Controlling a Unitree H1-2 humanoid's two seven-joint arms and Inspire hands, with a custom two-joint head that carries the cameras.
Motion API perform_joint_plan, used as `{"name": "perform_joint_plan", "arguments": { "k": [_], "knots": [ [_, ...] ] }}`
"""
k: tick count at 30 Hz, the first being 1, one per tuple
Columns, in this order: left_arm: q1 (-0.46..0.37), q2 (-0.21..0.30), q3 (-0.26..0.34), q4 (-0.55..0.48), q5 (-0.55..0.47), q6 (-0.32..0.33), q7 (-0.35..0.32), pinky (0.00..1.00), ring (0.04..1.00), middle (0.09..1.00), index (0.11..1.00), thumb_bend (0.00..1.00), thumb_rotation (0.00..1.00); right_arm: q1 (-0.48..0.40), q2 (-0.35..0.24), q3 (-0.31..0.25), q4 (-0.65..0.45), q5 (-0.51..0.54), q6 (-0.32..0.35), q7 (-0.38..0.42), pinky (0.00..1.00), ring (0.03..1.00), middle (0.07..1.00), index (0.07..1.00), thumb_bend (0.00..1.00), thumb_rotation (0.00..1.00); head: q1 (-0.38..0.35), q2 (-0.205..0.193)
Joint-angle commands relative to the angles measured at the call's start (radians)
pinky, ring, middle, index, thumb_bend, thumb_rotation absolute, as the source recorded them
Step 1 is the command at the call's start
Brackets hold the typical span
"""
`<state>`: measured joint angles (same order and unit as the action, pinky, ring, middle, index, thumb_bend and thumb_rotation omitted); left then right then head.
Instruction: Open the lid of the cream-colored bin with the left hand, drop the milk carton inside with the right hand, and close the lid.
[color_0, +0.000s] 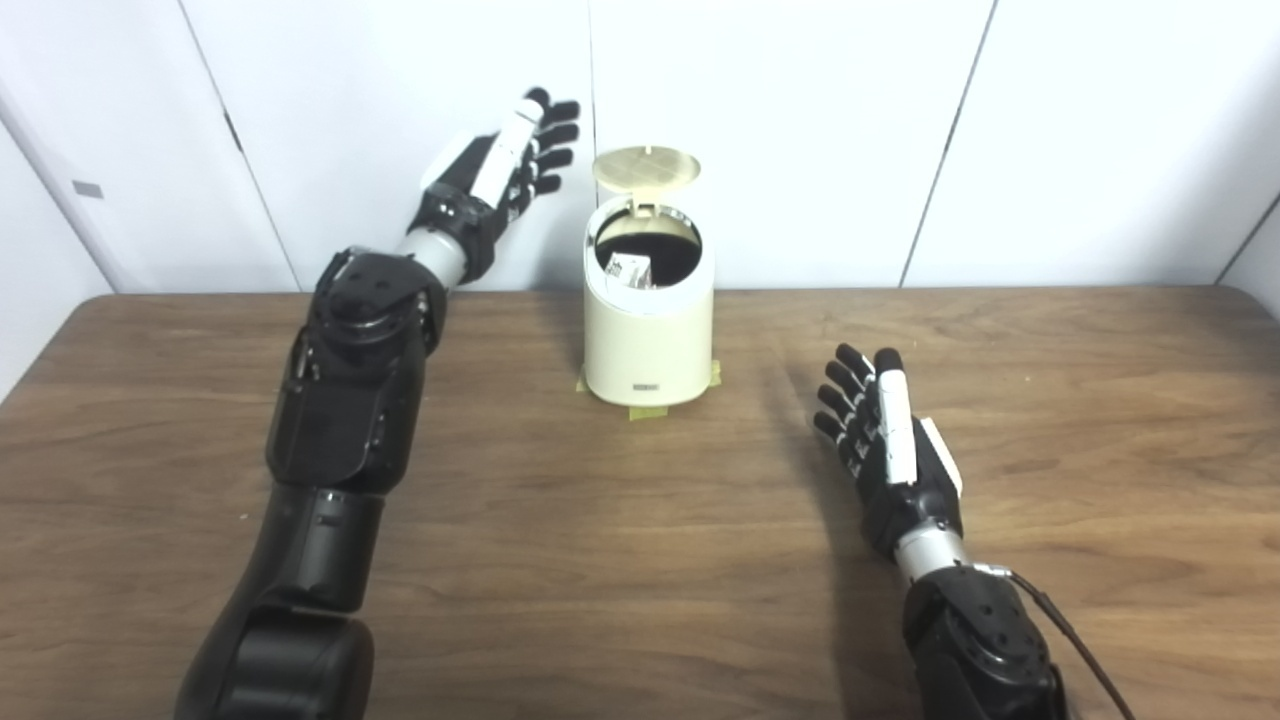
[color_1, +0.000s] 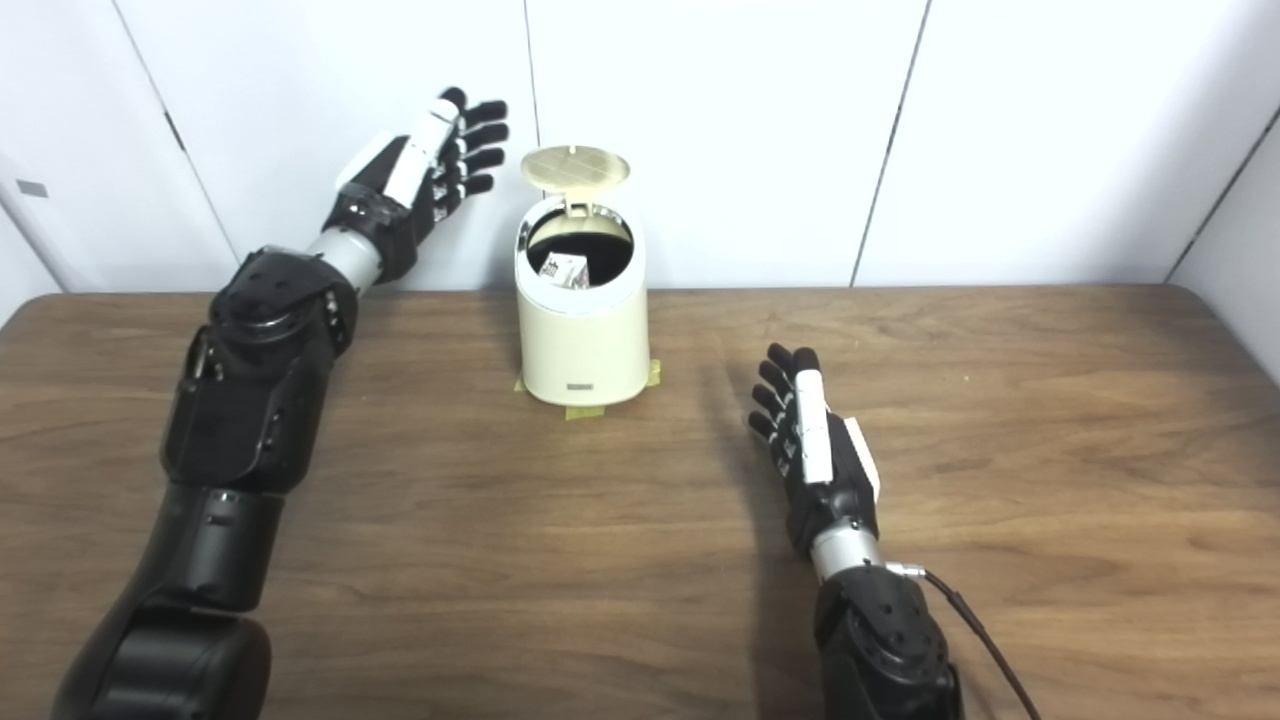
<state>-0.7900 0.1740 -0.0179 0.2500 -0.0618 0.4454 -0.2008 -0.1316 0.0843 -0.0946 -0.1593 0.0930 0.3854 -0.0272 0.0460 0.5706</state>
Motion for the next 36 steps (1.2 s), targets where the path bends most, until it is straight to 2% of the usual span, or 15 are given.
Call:
{"name": "perform_joint_plan", "arguments": {
  "k": [1,10,17,25,28,32,36],
  "knots": [
    [-0.083,0.026,-0.013,-0.004,0.019,-0.067,-0.014,0.92,0.912,0.894,0.875,0.51,1.00,-0.022,0.000,0.000,-0.023,0.010,-0.058,0.002,0.89,0.922,0.927,0.930,0.59,1.00,0.000,0.001],
    [-0.125,0.056,-0.091,0.045,0.073,-0.118,-0.068,0.94,0.930,0.900,0.893,0.50,1.00,-0.022,-0.003,0.010,-0.014,0.012,-0.059,-0.001,0.86,0.899,0.911,0.932,0.58,1.00,-0.008,-0.002],
    [-0.144,0.078,-0.144,0.060,0.146,-0.165,-0.095,0.92,0.909,0.867,0.874,0.50,1.00,-0.022,-0.009,0.016,-0.019,0.016,-0.042,0.000,0.86,0.883,0.894,0.945,0.58,1.00,-0.012,-0.004],
    [-0.158,0.124,-0.214,0.046,0.246,-0.223,-0.131,0.97,0.921,0.828,0.855,0.49,1.00,-0.025,-0.013,0.022,-0.014,0.015,-0.035,-0.002,0.87,0.859,0.868,0.945,0.57,1.00,-0.017,-0.004],
    [-0.165,0.139,-0.246,0.045,0.302,-0.247,-0.127,0.98,0.905,0.815,0.833,0.52,1.00,-0.026,-0.017,0.028,-0.014,0.005,-0.027,-0.004,0.84,0.846,0.851,0.945,0.56,1.00,-0.018,-0.005],
    [-0.161,0.148,-0.274,0.037,0.392,-0.286,-0.087,0.97,0.876,0.768,0.785,0.51,1.00,-0.026,-0.021,0.040,-0.022,0.002,-0.008,-0.002,0.81,0.840,0.839,0.949,0.54,1.00,-0.022,-0.005],
    [-0.154,0.159,-0.295,0.024,0.479,-0.326,-0.070,0.86,0.803,0.723,0.723,0.50,1.00,-0.027,-0.026,0.052,-0.024,0.004,0.001,0.004,0.77,0.826,0.825,0.959,0.55,1.00,-0.025,-0.003]
  ]
}}
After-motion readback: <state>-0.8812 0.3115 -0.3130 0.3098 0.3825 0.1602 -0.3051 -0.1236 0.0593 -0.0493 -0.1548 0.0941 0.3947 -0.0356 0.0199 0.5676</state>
